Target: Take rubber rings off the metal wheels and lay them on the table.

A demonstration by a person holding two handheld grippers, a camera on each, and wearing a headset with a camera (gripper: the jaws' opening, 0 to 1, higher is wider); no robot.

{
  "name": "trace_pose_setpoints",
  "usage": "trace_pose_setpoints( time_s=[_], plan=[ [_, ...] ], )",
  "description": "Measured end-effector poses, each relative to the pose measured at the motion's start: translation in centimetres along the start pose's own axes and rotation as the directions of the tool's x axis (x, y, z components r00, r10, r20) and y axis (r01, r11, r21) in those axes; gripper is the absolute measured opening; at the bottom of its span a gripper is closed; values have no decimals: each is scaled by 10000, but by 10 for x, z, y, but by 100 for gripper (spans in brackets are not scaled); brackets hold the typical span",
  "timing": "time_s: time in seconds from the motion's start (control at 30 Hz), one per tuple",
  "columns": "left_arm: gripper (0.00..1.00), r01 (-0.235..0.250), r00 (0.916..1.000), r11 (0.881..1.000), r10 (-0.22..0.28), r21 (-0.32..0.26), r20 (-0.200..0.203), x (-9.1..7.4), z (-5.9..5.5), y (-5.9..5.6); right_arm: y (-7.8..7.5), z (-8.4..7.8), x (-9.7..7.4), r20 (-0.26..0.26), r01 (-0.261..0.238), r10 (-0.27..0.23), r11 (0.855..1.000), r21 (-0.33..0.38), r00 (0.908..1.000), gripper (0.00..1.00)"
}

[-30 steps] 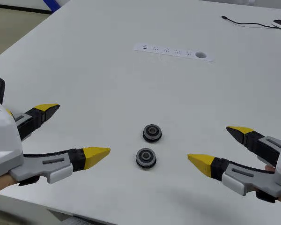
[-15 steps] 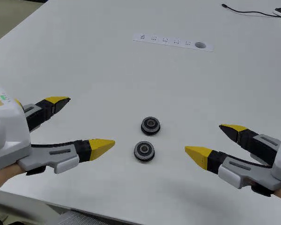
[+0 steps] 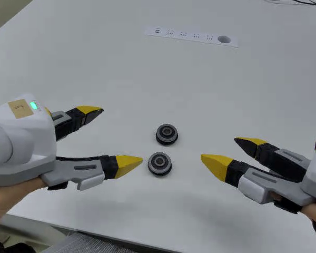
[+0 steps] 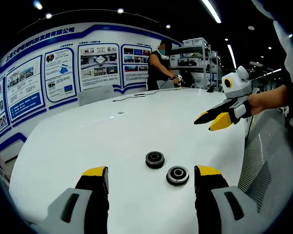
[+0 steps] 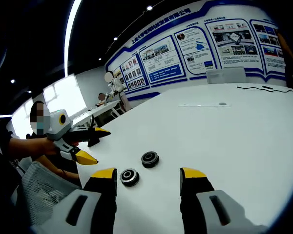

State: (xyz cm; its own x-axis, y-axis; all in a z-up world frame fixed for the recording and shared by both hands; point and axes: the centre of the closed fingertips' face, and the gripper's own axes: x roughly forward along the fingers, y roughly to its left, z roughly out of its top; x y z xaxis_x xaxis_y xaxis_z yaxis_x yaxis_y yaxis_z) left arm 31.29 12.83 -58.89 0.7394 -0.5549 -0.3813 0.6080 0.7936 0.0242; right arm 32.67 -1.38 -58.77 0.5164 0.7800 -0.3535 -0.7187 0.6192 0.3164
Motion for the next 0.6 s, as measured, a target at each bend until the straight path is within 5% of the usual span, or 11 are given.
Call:
trace_pose_setpoints(
  time_s=[0.33, 0.6],
  plan=[
    [57, 1236, 9921, 9914, -1225, 419, -275, 22, -6, -27, -1, -5, 0, -62, -51, 55, 9983, 576, 10000, 48],
    [50, 1682, 9846, 9852, -1663, 338, -545, 35, -15, -30, -4, -12, 0, -196, 22, -6, 9966, 826, 9998, 46]
  ],
)
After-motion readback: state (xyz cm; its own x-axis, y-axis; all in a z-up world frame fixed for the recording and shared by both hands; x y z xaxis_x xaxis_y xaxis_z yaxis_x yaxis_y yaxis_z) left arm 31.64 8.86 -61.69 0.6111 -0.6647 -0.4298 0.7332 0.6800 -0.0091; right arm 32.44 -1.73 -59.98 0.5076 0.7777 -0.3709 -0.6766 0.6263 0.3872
